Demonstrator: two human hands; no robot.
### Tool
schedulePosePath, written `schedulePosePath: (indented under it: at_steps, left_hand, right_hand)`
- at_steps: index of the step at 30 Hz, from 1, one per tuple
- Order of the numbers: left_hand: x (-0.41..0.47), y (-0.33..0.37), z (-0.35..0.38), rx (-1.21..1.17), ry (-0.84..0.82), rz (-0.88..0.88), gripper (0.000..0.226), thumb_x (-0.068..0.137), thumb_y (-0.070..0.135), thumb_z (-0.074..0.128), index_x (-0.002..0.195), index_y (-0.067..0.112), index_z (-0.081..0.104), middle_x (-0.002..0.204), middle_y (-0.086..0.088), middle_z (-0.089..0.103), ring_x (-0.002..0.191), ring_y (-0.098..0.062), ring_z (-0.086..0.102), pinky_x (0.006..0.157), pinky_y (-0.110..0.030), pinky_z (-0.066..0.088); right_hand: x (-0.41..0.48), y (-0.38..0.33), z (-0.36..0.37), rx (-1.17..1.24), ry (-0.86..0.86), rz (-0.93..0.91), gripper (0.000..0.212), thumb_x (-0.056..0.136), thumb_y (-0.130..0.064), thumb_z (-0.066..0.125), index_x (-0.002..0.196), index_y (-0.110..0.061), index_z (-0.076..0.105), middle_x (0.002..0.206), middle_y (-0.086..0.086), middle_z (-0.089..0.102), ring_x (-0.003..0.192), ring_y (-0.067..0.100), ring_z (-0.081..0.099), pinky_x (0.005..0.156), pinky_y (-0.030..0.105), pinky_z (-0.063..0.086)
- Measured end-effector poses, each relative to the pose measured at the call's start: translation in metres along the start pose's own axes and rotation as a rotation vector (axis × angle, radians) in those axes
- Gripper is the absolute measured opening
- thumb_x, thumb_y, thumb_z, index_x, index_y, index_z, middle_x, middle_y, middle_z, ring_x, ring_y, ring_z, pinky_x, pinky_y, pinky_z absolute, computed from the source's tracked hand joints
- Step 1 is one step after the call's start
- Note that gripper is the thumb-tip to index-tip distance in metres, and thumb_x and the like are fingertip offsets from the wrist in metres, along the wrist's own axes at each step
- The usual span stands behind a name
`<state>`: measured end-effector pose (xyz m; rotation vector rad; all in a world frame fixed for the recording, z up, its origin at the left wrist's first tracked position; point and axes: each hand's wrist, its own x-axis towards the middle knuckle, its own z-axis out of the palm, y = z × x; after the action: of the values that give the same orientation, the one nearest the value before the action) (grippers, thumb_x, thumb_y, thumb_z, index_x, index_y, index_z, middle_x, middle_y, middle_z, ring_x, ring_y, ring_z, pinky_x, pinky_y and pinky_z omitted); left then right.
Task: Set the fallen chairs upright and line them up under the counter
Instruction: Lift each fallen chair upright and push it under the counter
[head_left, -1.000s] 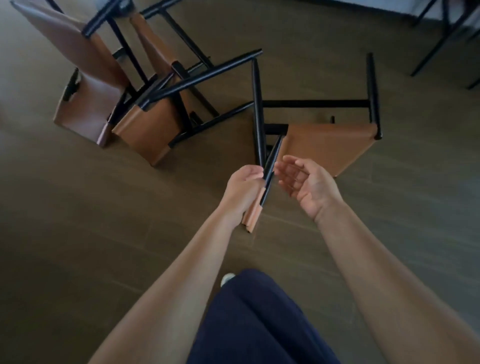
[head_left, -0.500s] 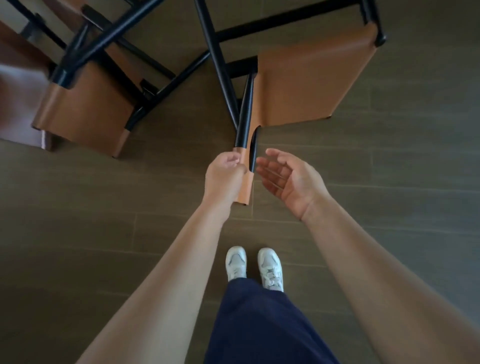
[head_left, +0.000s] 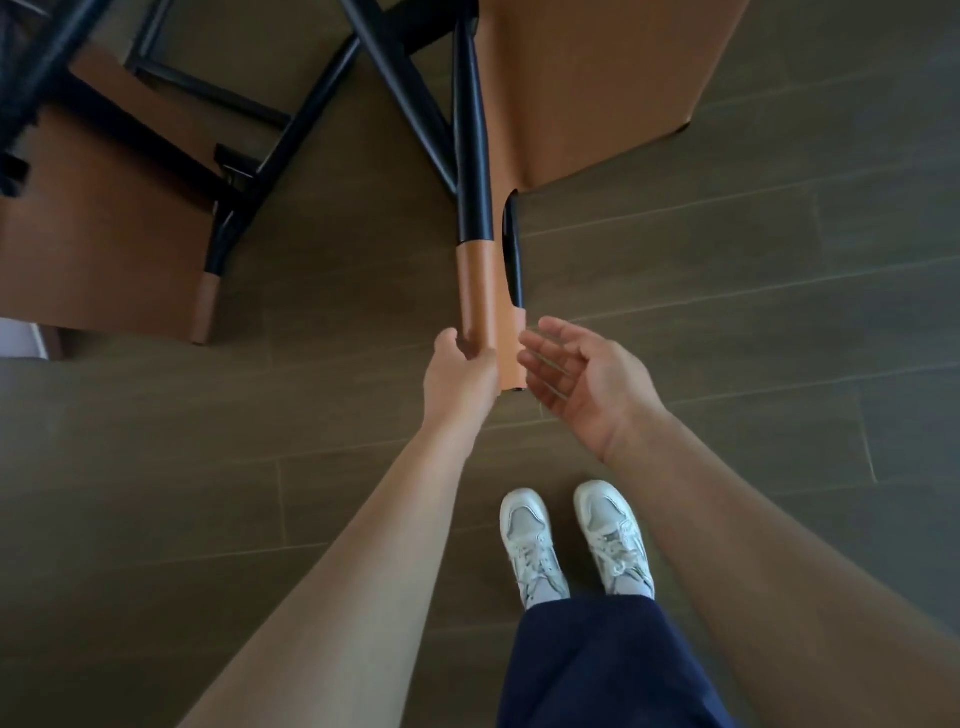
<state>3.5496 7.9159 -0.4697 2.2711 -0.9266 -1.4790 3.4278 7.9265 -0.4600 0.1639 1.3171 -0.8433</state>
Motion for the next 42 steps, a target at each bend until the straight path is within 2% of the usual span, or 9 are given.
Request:
schedulePosePath:
  at_steps: [5,11,16,21,28,32,36,39,42]
  left_hand:
    - [0.018,-0.007,0.018,0.152,0.069,0.063,0.055,0.082,0.017,0.064,0.132,0.014,0.042,0.121,-0.004,0.058,0.107,-0.027,0.06,0.091,-0.043,0.053]
    - [0.037,-0.016,0.027,0.238,0.053,0.041,0.047,0.082,0.01,0.065,0.116,0.019,0.032,0.105,-0.002,0.049,0.093,-0.027,0.056,0.086,-0.038,0.053]
    - [0.043,-0.016,0.03,0.222,0.103,-0.014,0.035,0.077,0.008,0.065,0.104,0.01,0.044,0.11,-0.011,0.057,0.097,-0.033,0.061,0.083,-0.044,0.057]
    - [0.032,0.012,0.031,0.223,0.083,0.012,0.036,0.076,0.009,0.068,0.104,0.011,0.046,0.105,-0.008,0.057,0.092,-0.03,0.062,0.082,-0.043,0.057]
    - [-0.012,0.055,0.041,0.176,0.038,0.07,0.034,0.071,0.012,0.071,0.098,0.01,0.05,0.09,-0.002,0.058,0.087,-0.028,0.064,0.08,-0.041,0.058]
    - [-0.047,0.099,0.033,0.121,0.002,0.089,0.034,0.07,0.012,0.07,0.098,0.006,0.054,0.09,-0.004,0.059,0.082,-0.028,0.066,0.076,-0.04,0.059]
    - [-0.086,0.151,0.009,0.058,-0.019,0.096,0.019,0.071,0.008,0.067,0.085,-0.001,0.058,0.076,-0.009,0.06,0.058,-0.029,0.07,0.066,-0.039,0.061]
    - [-0.118,0.185,-0.016,-0.003,-0.068,0.117,0.016,0.072,0.005,0.065,0.084,-0.003,0.058,0.076,-0.014,0.061,0.055,-0.033,0.07,0.067,-0.039,0.061]
    - [-0.147,0.217,-0.044,-0.045,-0.122,0.138,0.013,0.075,0.002,0.063,0.084,0.0,0.055,0.083,-0.018,0.064,0.056,-0.034,0.07,0.059,-0.036,0.061]
  right_hand:
    - [0.02,0.01,-0.003,0.078,-0.005,0.036,0.027,0.1,-0.011,0.039,0.111,-0.01,0.064,0.102,0.007,0.073,0.082,0.017,0.068,0.073,0.029,0.053]
    - [0.037,0.016,-0.008,0.109,-0.024,0.062,0.023,0.1,-0.015,0.043,0.104,-0.013,0.066,0.098,0.005,0.075,0.085,0.018,0.068,0.07,0.028,0.054]
    - [0.04,0.028,-0.013,0.137,0.029,0.13,0.024,0.101,-0.014,0.042,0.1,-0.011,0.066,0.1,0.008,0.074,0.087,0.019,0.067,0.072,0.03,0.052]
    - [0.029,0.029,-0.015,0.303,0.121,0.208,0.021,0.101,-0.01,0.041,0.103,-0.001,0.06,0.104,0.017,0.069,0.096,0.027,0.064,0.087,0.035,0.051]
    - [0.0,0.02,-0.017,0.361,0.138,0.286,0.03,0.1,-0.018,0.049,0.123,0.001,0.053,0.108,0.019,0.067,0.092,0.03,0.067,0.065,0.036,0.052]
    - [-0.025,-0.005,-0.012,0.642,0.087,0.258,0.044,0.102,-0.022,0.048,0.137,0.003,0.04,0.109,0.025,0.062,0.092,0.034,0.065,0.067,0.041,0.052]
    - [-0.056,-0.038,0.005,0.732,0.08,0.169,0.023,0.101,-0.013,0.047,0.118,0.002,0.053,0.104,0.023,0.063,0.087,0.032,0.064,0.07,0.04,0.053]
    - [-0.089,-0.068,0.022,0.816,0.096,0.124,0.019,0.102,-0.007,0.04,0.108,0.004,0.055,0.103,0.024,0.062,0.084,0.032,0.063,0.08,0.038,0.051]
    - [-0.119,-0.095,0.038,0.926,0.123,0.087,0.028,0.102,0.001,0.033,0.123,0.01,0.049,0.12,0.029,0.058,0.107,0.039,0.061,0.084,0.039,0.05]
